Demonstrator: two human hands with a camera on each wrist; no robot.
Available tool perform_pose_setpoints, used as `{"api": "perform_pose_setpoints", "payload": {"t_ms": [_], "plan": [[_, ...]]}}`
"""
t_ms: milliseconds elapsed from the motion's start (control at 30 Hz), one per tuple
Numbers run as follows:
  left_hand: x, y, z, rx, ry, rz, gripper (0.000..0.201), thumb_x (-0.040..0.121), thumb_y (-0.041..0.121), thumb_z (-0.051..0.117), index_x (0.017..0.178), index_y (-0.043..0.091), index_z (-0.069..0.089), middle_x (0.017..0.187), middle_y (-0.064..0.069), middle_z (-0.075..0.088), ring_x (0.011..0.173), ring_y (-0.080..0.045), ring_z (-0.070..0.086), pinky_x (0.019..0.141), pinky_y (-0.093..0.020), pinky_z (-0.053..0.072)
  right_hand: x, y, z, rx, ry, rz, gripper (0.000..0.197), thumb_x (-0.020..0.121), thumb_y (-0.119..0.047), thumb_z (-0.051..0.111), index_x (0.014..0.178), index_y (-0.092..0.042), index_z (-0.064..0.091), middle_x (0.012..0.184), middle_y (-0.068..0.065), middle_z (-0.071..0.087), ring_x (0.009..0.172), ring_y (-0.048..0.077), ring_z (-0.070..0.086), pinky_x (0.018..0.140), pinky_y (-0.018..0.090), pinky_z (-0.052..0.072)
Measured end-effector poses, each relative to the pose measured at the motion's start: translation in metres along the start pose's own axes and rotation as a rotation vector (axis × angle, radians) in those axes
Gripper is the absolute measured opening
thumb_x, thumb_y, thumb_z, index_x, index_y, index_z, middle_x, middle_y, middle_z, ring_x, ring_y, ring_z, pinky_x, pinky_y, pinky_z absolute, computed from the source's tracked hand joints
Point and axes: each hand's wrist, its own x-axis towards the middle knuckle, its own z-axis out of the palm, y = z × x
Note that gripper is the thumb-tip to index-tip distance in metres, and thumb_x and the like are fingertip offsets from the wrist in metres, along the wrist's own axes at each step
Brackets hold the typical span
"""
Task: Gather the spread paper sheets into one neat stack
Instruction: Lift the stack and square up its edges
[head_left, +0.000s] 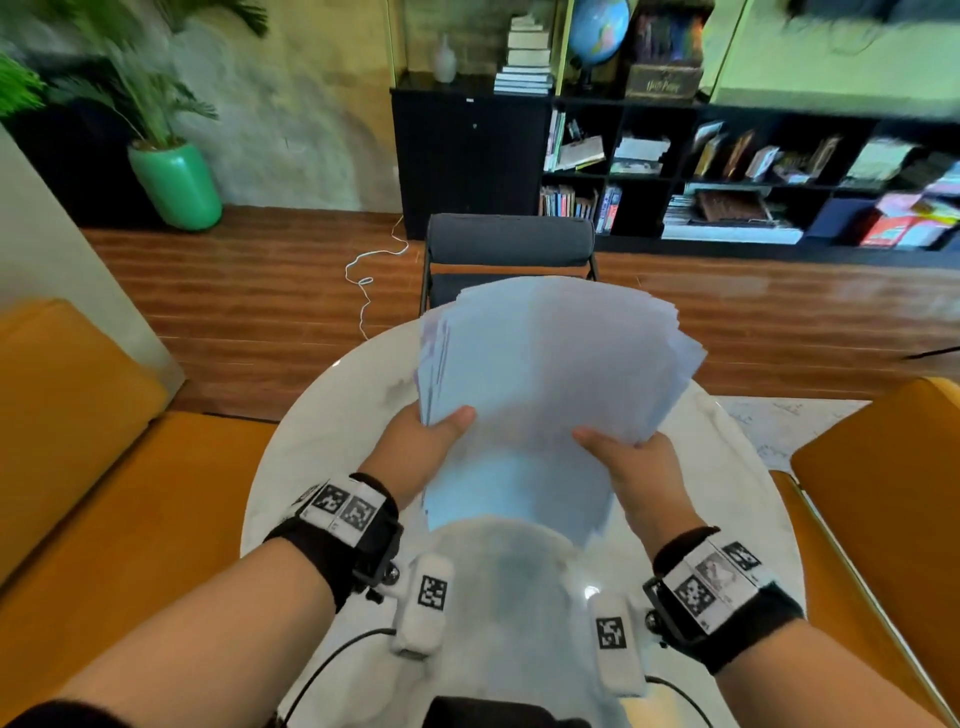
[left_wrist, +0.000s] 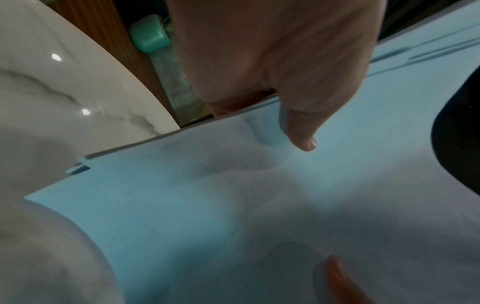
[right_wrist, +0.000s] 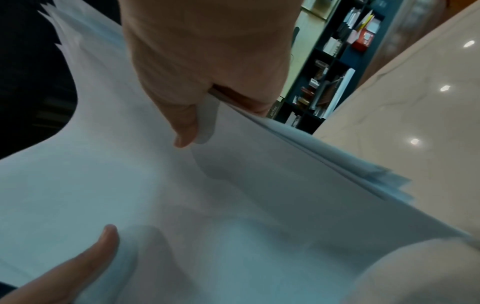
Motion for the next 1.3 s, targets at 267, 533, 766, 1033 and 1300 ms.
{"api": "perform_pose_setpoints", "payload": {"t_ms": [267, 533, 766, 1033, 1300], "plan": [[-0.009, -0.016, -0.009, -0.074, 0.015, 0.005, 0.039, 0.081, 0.008, 0.071, 0.117, 0.019, 0.062, 0.112, -0.002, 0.071, 0.104, -0.021, 0.068, 0.088, -0.036, 0.052, -0.016, 0.011, -0.002, -0.063, -0.112, -0.013, 0.040, 0.070, 0.002, 0.078, 0.105, -0.012, 0.069, 0.095, 0.004, 0.076, 0.085, 0.021, 0.072, 0.074, 0.035, 0.056], [-0.012, -0.001, -0.004, -0.132, 0.087, 0.036, 0.032, 0.087, 0.011, 0.065, 0.117, 0.021, 0.062, 0.117, -0.005, 0.070, 0.105, -0.021, 0.067, 0.095, -0.038, 0.051, -0.015, -0.003, 0.004, -0.082, 0.027, -0.074, 0.017, 0.074, -0.001, 0.075, 0.081, -0.015, 0.067, 0.083, 0.005, 0.071, 0.079, 0.027, 0.068, 0.074, 0.039, 0.056], [-0.012, 0.015, -0.018, 0.224, 0.127, 0.334, 0.045, 0.091, 0.015, 0.060, 0.125, 0.040, 0.046, 0.117, 0.015, 0.056, 0.116, -0.013, 0.056, 0.096, -0.030, 0.048, -0.019, -0.021, 0.001, -0.279, 0.011, -0.354, 0.043, 0.079, -0.006, 0.070, 0.096, -0.042, 0.053, 0.097, -0.016, 0.060, 0.089, 0.009, 0.060, 0.079, 0.034, 0.052], [-0.014, 0.042, -0.030, 0.932, -0.039, 0.607, 0.061, 0.096, 0.035, 0.047, 0.147, 0.046, 0.015, 0.119, 0.000, 0.055, 0.092, -0.016, 0.055, 0.085, -0.029, 0.048, -0.019, -0.040, -0.004, -0.765, -0.105, -0.693, 0.062, 0.090, -0.011, 0.060, 0.139, -0.042, 0.036, 0.101, -0.015, 0.055, 0.092, -0.006, 0.049, 0.082, 0.001, 0.035], [-0.004, 0.022, -0.038, 0.850, 0.026, 0.609, 0.040, 0.095, 0.036, 0.051, 0.134, 0.037, 0.048, 0.123, 0.004, 0.059, 0.107, -0.008, 0.052, 0.084, -0.016, 0.036, -0.012, -0.035, -0.010, -0.855, -0.080, -0.810, 0.043, 0.087, -0.007, 0.064, 0.128, -0.019, 0.061, 0.100, 0.001, 0.062, 0.093, 0.006, 0.053, 0.084, 0.008, 0.037]]}}
